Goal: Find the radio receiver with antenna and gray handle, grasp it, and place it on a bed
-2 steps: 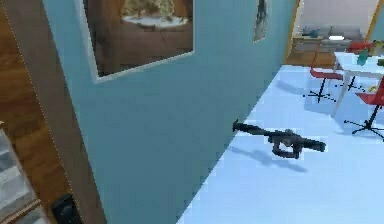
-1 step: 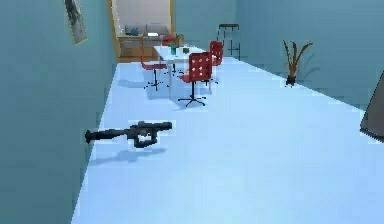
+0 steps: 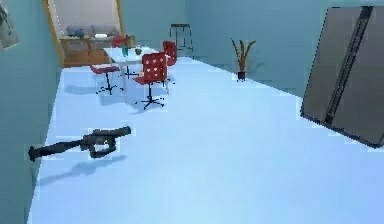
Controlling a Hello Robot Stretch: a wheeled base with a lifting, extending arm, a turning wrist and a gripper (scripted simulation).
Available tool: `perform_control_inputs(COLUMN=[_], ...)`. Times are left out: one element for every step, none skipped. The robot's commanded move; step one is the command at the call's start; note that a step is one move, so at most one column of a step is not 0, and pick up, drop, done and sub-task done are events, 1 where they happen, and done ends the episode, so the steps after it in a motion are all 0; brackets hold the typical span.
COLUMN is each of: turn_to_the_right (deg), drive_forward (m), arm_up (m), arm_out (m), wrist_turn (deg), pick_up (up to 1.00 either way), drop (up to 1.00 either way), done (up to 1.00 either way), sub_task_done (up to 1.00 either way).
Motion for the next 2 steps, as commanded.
perform_control_inputs(turn_to_the_right=[0.0, 0.0], drive_forward=[1.0, 0.95], arm_up=[0.0, 0.0], arm_out=[0.0, 0.0], wrist_turn=[0.0, 0.0], pick_up=[0.0, 0.0], drop=[0.0, 0.0], done=[0.0, 0.0], sub_task_done=[0.0, 0.0])
